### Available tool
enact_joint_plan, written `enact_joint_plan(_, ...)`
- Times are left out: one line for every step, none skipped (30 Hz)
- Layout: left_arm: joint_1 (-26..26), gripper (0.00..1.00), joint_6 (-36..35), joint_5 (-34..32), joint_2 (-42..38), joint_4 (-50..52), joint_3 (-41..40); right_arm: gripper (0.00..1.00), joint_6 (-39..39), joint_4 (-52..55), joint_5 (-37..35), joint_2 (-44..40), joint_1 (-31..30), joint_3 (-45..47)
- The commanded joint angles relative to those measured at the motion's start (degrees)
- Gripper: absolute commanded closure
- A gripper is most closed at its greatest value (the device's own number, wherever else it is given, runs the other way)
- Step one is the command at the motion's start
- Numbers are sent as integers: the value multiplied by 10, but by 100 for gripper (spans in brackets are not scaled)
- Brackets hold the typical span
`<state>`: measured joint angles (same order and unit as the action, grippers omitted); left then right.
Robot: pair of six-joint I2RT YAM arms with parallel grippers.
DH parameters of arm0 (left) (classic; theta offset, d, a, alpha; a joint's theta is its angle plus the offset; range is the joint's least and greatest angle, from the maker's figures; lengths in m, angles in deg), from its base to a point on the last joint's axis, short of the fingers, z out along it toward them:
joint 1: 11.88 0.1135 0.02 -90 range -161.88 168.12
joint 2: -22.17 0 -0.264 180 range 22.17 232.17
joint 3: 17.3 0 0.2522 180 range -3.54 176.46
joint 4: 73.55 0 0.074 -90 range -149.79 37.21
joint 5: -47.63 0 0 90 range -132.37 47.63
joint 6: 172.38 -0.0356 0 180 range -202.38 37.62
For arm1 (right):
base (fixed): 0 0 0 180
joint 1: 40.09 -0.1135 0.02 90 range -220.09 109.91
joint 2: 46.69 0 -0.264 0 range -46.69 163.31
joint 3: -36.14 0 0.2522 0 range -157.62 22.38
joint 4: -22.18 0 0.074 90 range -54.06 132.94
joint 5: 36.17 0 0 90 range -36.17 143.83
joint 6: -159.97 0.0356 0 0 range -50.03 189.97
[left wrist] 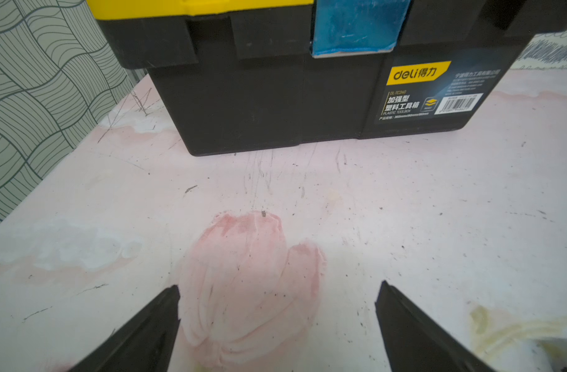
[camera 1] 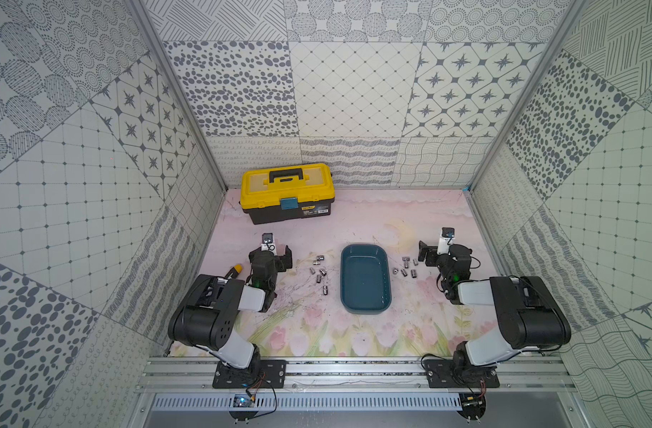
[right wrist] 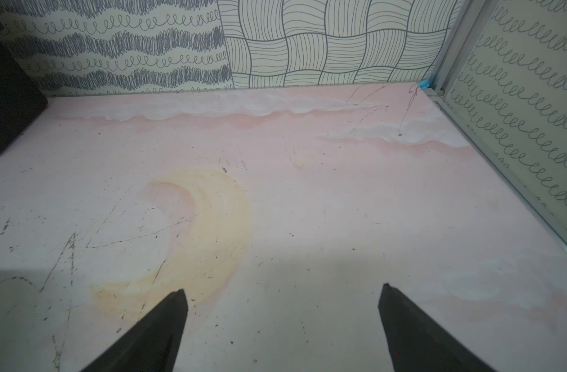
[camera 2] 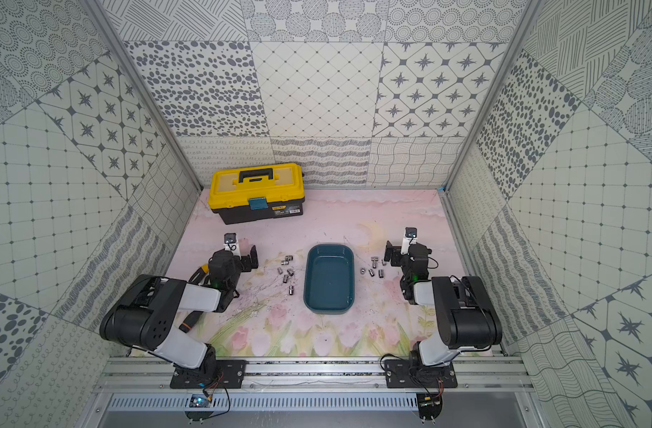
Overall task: Take out the socket from the storage box
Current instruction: Reset both arms
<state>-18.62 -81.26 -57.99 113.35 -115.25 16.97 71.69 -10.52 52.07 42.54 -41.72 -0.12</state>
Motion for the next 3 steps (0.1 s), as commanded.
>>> enact_joint_plan(1,1,2,3,1,-1,6,2,3,-14,-5,-1,-2,-11)
enact_joint_plan(1,1,2,2,1,-3,5,2,3,-14,-5,-1,-3,-11)
enact_joint_plan(2,1,1,1,1,-7,2,2,3,-14,-5,-1,-2,-11)
